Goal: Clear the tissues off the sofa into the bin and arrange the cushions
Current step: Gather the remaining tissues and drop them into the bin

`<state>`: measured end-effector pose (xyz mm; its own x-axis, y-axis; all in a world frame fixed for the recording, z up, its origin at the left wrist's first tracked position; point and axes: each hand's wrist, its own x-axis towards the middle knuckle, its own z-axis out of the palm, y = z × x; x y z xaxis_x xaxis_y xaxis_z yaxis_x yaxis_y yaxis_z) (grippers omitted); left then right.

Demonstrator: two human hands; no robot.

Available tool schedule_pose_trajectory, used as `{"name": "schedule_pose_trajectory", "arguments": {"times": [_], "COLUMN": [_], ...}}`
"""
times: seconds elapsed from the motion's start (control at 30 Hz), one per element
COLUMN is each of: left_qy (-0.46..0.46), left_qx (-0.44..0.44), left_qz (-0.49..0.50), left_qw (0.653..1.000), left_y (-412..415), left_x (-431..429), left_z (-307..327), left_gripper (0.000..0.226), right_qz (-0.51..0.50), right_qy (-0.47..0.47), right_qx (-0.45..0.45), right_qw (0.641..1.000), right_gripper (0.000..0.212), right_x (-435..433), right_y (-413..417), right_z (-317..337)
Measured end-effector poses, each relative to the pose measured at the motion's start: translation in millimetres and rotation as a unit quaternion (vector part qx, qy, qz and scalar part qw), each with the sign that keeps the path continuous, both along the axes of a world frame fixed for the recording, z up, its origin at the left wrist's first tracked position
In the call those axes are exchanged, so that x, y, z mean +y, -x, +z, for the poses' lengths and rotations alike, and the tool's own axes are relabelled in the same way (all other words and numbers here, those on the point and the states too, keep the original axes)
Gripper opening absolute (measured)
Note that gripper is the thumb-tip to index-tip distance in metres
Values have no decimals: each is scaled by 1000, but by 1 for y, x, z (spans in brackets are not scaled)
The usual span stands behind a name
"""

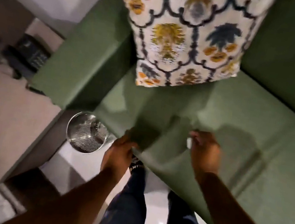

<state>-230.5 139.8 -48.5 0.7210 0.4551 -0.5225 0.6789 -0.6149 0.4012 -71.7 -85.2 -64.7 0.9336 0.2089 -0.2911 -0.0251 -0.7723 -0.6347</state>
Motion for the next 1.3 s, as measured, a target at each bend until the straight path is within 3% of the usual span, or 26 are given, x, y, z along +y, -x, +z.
{"name": "schedule_pose_trajectory", "arguments": {"times": [0.13, 0.3, 0.4, 0.47, 0.57, 0.63, 0.77, 0.9, 1.0, 1.07, 1.17, 1.3], "left_qy": [-32, 11, 76, 128, 212, 207, 179, 101, 26, -19, -17, 24], "left_qx": [35, 60, 75, 83, 52, 45, 44, 60, 55, -6, -120, -227], "left_qz": [187, 422, 453, 462, 459, 445, 457, 390, 249, 149, 60, 37], "left_qw": [981, 904, 885, 874, 861, 870, 870, 913, 967, 989, 991, 973], "left_y": [36, 68, 82, 92, 102, 112, 138, 143, 126, 107, 64, -23], "left_x": [71, 146, 183, 201, 219, 226, 228, 206, 175, 145, 99, 63], "left_z": [-12, -47, -70, -84, -93, -98, -112, -97, -64, -42, -10, 21], "left_gripper": [29, 24, 25, 27, 36, 39, 28, 36, 25, 19, 19, 34], "right_qz": [120, 193, 146, 105, 103, 101, 86, 122, 46, -19, -99, -201], "right_qy": [-73, -58, 14, -2, -18, -13, -42, -42, -101, -149, -161, -173], "right_qx": [101, 179, 248, 315, 414, 445, 476, 363, 269, 212, 79, -131], "right_qw": [985, 963, 958, 943, 904, 889, 874, 923, 957, 966, 979, 955], "right_gripper": [24, 24, 20, 23, 74, 93, 69, 35, 26, 26, 25, 31], "right_x": [143, 266, 315, 348, 382, 393, 386, 350, 317, 287, 237, 157], "right_y": [83, 152, 166, 171, 170, 167, 158, 151, 134, 108, 45, -55], "right_z": [2, -13, -40, -65, -111, -137, -100, -67, -30, -5, 24, 43]}}
